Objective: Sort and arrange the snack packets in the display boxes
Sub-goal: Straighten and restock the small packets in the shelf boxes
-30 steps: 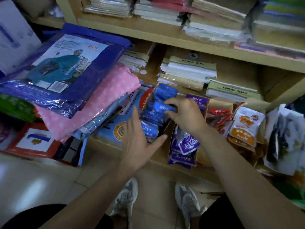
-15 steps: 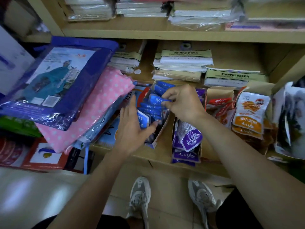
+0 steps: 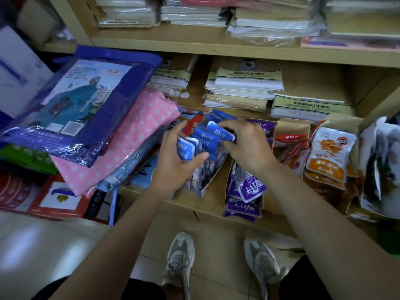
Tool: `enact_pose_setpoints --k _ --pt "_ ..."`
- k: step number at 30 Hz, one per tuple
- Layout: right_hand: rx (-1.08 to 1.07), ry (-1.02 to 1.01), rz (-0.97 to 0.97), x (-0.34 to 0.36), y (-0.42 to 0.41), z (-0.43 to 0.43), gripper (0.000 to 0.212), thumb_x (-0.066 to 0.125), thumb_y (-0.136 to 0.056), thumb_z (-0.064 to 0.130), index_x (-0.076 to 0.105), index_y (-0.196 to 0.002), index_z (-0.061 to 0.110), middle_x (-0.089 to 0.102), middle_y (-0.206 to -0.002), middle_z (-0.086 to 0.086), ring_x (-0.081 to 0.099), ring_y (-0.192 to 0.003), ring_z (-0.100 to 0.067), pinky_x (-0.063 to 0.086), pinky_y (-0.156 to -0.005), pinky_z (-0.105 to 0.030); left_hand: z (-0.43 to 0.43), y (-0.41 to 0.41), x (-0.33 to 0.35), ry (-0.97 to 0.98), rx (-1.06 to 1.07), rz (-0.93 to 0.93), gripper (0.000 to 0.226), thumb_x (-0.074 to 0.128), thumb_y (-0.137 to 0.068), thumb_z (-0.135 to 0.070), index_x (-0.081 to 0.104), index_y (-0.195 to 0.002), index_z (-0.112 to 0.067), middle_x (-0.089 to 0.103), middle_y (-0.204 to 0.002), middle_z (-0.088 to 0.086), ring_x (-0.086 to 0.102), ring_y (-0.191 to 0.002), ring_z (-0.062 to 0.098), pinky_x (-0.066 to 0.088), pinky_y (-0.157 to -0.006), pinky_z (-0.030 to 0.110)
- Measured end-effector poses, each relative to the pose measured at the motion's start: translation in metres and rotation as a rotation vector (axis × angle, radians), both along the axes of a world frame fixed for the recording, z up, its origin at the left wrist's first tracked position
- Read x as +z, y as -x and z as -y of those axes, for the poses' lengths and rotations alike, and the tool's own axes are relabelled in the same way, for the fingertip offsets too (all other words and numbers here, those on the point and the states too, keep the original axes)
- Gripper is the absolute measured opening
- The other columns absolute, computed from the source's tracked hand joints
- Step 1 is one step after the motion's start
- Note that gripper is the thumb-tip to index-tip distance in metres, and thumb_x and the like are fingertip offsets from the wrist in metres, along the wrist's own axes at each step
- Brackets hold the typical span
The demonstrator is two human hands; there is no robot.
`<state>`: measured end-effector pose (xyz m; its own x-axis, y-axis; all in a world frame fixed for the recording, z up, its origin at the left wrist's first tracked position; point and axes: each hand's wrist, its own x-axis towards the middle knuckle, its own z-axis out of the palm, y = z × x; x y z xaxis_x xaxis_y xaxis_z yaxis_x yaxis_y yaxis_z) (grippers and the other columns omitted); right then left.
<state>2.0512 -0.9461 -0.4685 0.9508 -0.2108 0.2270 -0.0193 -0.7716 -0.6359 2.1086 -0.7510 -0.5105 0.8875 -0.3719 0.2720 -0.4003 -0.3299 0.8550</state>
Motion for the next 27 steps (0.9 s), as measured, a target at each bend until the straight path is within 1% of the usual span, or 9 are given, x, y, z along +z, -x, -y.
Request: enact_pose_setpoints --k 2,7,10,13,16,19,21,23,27 --pt "0.041 -0.017 -0.020 0.000 0.002 -0.002 0.048 0.076 -0.086 0.006 0.065 -0.132 0.013 0.069 -0.126 -0.005 0.065 -0.114 -0.022 0.051 -0.102 -0.036 0.002 -0.005 0.009 0.091 0.046 0.078 0.069 0.079 -0.079 -0.039 0.047 -0.138 -0.023 0.050 -0.120 0.005 0.054 -0.106 0.014 0.048 -0.096 0.029" --pt "0.038 -0.038 0.017 0.000 0.005 -0.001 0.051 0.076 -0.085 0.004 0.065 -0.133 0.013 0.070 -0.125 -0.006 0.066 -0.113 -0.023 0.051 -0.103 -0.038 0.019 0.003 0.007 0.129 0.129 0.200 0.056 0.080 -0.076 -0.034 0.046 -0.116 -0.017 0.043 -0.117 0.016 0.049 -0.103 0.015 0.043 -0.089 0.017" --pt "0.055 -0.065 0.000 0.002 0.011 0.000 0.055 0.076 -0.085 0.002 0.061 -0.137 0.015 0.070 -0.123 -0.007 0.070 -0.099 -0.018 0.053 -0.096 -0.027 0.020 0.006 -0.003 0.141 0.164 0.208 0.059 0.081 -0.074 -0.030 0.044 -0.112 -0.007 0.039 -0.112 0.020 0.046 -0.102 0.020 0.040 -0.086 0.008" --pt "0.132 -0.108 -0.044 0.004 0.016 0.000 0.061 0.075 -0.084 0.000 0.058 -0.140 0.017 0.072 -0.118 -0.007 0.071 -0.080 -0.010 0.057 -0.081 -0.021 0.014 0.005 -0.013 0.102 0.145 0.204 0.060 0.078 -0.075 -0.038 0.040 -0.112 -0.009 0.037 -0.111 0.014 0.047 -0.101 0.024 0.041 -0.087 0.018" --pt "0.132 -0.146 -0.091 0.003 0.017 -0.001 0.074 0.084 -0.079 0.018 0.051 -0.146 0.018 0.063 -0.134 -0.005 0.069 -0.101 -0.014 0.056 -0.094 -0.035 0.009 0.008 -0.024 0.049 0.093 0.133 0.062 0.075 -0.081 -0.042 0.039 -0.117 -0.007 0.036 -0.116 0.011 0.047 -0.108 0.021 0.043 -0.092 0.023" --pt "0.106 -0.038 -0.078 -0.002 0.015 -0.008 0.092 0.087 -0.072 0.044 0.046 -0.150 0.019 0.053 -0.145 -0.004 0.049 -0.134 -0.021 0.042 -0.111 -0.038 0.003 0.011 -0.026 0.039 0.027 0.004 0.059 0.070 -0.089 -0.042 0.032 -0.124 -0.014 0.039 -0.118 0.007 0.056 -0.106 0.018 0.050 -0.085 0.027" --pt "0.092 -0.016 -0.061 -0.004 0.012 -0.013 0.093 0.088 -0.071 0.045 0.045 -0.150 0.019 0.052 -0.145 -0.004 0.047 -0.136 -0.022 0.039 -0.109 -0.034 -0.001 0.013 -0.027 0.033 -0.034 -0.063 0.049 0.064 -0.096 -0.029 0.028 -0.122 -0.010 0.041 -0.116 -0.001 0.061 -0.100 0.003 0.050 -0.081 0.018" --pt "0.081 -0.009 -0.043 -0.006 0.010 -0.015 0.091 0.088 -0.072 0.041 0.045 -0.150 0.019 0.050 -0.145 -0.003 0.047 -0.135 -0.021 0.040 -0.108 -0.033 -0.003 0.013 -0.025 0.020 -0.084 -0.107 0.044 0.060 -0.096 -0.034 0.028 -0.120 -0.014 0.041 -0.118 -0.003 0.059 -0.102 -0.004 0.051 -0.083 0.019" --pt "0.067 -0.037 -0.033 -0.006 0.010 -0.018 0.093 0.084 -0.074 0.049 0.042 -0.152 0.019 0.045 -0.150 0.000 0.041 -0.138 -0.017 0.037 -0.110 -0.029 -0.004 0.012 -0.018 0.136 -0.029 -0.207 0.044 0.053 -0.074 -0.041 0.040 -0.113 -0.026 0.040 -0.125 0.010 0.055 -0.102 0.004 0.050 -0.083 0.029"
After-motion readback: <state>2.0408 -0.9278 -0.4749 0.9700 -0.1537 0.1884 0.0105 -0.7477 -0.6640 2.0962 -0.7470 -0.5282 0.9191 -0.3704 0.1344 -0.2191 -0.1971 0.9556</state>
